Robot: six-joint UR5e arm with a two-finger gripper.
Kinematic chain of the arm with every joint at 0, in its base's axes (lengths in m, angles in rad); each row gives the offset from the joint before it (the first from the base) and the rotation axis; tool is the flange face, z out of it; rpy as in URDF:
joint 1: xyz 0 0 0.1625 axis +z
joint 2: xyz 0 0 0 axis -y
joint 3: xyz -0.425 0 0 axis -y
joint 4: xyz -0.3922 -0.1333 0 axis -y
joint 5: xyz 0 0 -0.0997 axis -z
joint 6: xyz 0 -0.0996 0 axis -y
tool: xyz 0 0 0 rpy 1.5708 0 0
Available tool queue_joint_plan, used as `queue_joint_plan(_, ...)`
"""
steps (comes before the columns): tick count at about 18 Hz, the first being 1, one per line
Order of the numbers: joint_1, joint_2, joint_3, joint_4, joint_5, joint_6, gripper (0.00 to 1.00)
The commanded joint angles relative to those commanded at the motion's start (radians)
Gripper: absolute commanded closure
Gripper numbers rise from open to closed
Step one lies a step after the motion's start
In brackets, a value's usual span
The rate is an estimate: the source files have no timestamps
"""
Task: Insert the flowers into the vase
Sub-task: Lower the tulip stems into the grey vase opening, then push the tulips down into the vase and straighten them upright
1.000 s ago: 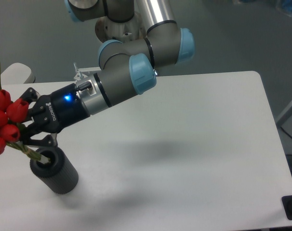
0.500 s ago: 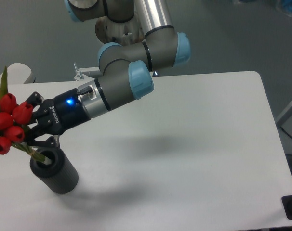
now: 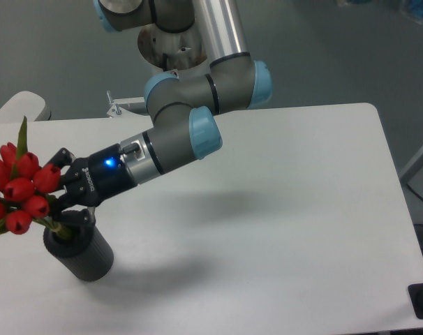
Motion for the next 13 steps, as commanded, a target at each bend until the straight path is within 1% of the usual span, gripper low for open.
queue_joint_plan(5,0.009,-0.028,-0.014,0.0,0.003,0.038,0.66)
queue_joint_plan(10,0.017,-0.051,-0.021,0.0,0.003,0.049,0.65)
queue_joint_plan(12,0.017,-0.055,-0.026,0.0,0.003,0.057,0.62)
queue_joint_plan(13,0.017,-0.055,-0.029,0.0,0.003,0.055,0.58)
